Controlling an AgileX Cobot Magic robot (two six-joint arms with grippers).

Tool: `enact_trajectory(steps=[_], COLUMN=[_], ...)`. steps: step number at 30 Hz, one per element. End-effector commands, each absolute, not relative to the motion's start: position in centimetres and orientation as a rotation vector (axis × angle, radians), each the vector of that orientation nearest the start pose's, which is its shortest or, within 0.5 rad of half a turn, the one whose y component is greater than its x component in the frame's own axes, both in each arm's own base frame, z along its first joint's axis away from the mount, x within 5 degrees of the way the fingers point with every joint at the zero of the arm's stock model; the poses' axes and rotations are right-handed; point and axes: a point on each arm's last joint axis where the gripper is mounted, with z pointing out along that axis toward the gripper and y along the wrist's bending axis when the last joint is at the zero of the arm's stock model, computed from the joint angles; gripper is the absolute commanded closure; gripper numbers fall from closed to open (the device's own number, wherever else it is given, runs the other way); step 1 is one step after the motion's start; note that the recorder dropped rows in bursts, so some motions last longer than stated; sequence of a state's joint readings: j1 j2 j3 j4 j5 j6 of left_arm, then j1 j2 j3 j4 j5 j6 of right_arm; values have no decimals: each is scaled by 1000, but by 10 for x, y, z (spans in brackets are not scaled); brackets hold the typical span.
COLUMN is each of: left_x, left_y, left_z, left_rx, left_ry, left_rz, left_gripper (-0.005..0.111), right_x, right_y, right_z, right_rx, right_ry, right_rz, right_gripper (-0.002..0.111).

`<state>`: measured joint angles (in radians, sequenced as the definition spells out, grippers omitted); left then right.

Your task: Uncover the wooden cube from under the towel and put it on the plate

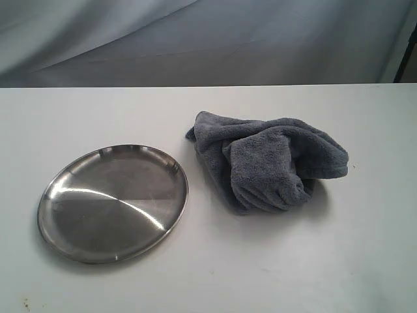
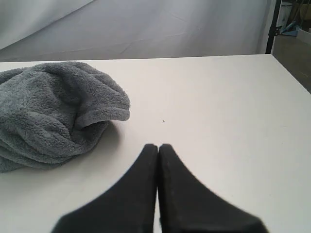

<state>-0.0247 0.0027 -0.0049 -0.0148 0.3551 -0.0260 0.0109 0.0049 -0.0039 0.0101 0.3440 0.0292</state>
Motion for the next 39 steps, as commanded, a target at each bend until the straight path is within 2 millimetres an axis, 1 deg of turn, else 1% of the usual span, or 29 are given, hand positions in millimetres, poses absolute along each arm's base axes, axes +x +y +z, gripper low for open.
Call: enact_trajectory(steps=[1, 30, 34, 39], left_x=[53, 53, 53, 53], left_y=[-2, -2, -2, -2], left_z=[182, 182, 182, 182], left_rx=[-10, -10, -10, -10], left_ry=[1829, 1829, 1829, 1829], left_rz=[-49, -49, -49, -49], left_gripper=[107, 107, 107, 107], right_x=[54, 54, 55, 56], right_y=[1, 1, 1, 1], right_z=[182, 183, 189, 208], right_rx=[19, 18, 17, 15], right_ry=[1825, 1823, 1753, 1546], right_rz=[30, 29, 30, 32], right_gripper=[108, 108, 108, 108])
